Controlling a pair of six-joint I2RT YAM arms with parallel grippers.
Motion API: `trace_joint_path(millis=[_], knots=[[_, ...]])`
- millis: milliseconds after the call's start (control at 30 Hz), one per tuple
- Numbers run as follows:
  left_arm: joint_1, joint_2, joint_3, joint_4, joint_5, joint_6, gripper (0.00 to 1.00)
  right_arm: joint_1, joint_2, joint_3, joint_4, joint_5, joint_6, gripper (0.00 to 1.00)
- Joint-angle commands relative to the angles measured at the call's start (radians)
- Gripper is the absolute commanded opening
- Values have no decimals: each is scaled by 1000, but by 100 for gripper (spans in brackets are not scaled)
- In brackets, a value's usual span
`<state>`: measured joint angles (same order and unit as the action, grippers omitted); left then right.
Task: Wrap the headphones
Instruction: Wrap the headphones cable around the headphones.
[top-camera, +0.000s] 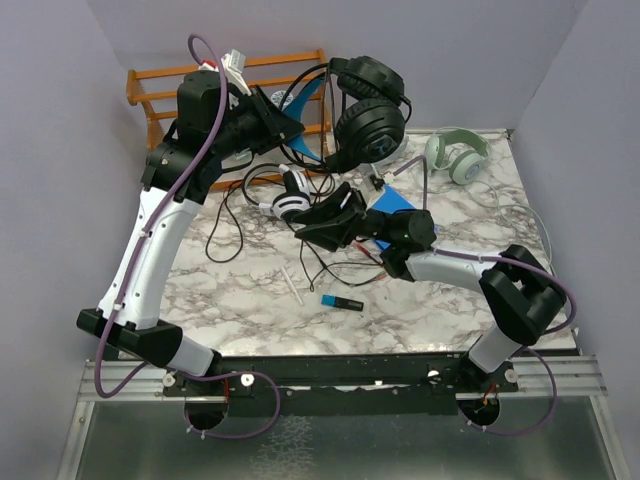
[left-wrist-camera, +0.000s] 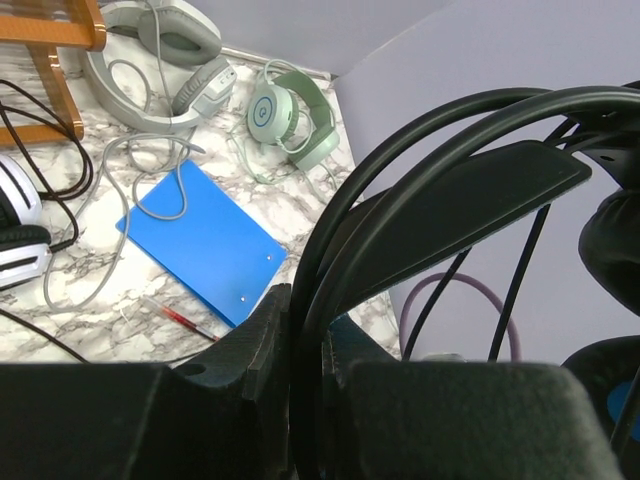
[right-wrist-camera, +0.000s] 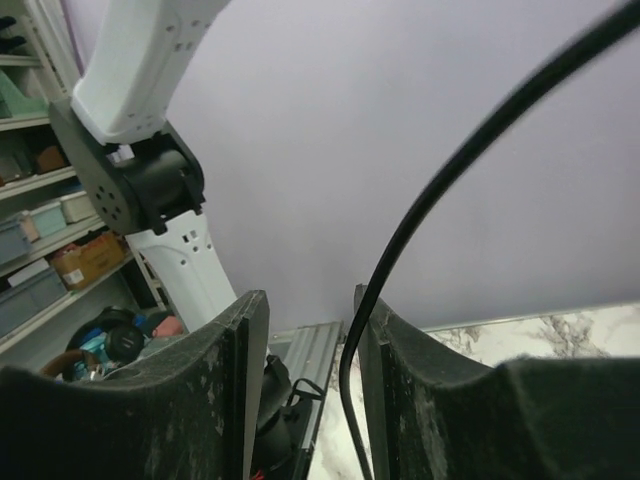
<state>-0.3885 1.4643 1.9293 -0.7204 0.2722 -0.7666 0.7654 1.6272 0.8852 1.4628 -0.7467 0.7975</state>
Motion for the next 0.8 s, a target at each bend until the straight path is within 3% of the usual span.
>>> trace_joint_path(millis=[0, 167, 400, 633, 767], knots=[[-7, -48, 4, 68, -23, -28, 0, 8, 41, -23, 3, 65, -46, 43], [-7, -52, -8, 67, -56, -8, 0, 19, 31, -83, 53, 53, -9, 33], [-7, -45, -13, 63, -191, 65, 0, 97, -103, -166, 15, 27, -1, 23], [-7, -21, -28, 69, -418, 89, 0, 206, -278, -125, -419, 31, -150, 21], [-7, -40, -101, 135, -479, 44, 0, 234, -332, -129, -544, 64, -203, 22]])
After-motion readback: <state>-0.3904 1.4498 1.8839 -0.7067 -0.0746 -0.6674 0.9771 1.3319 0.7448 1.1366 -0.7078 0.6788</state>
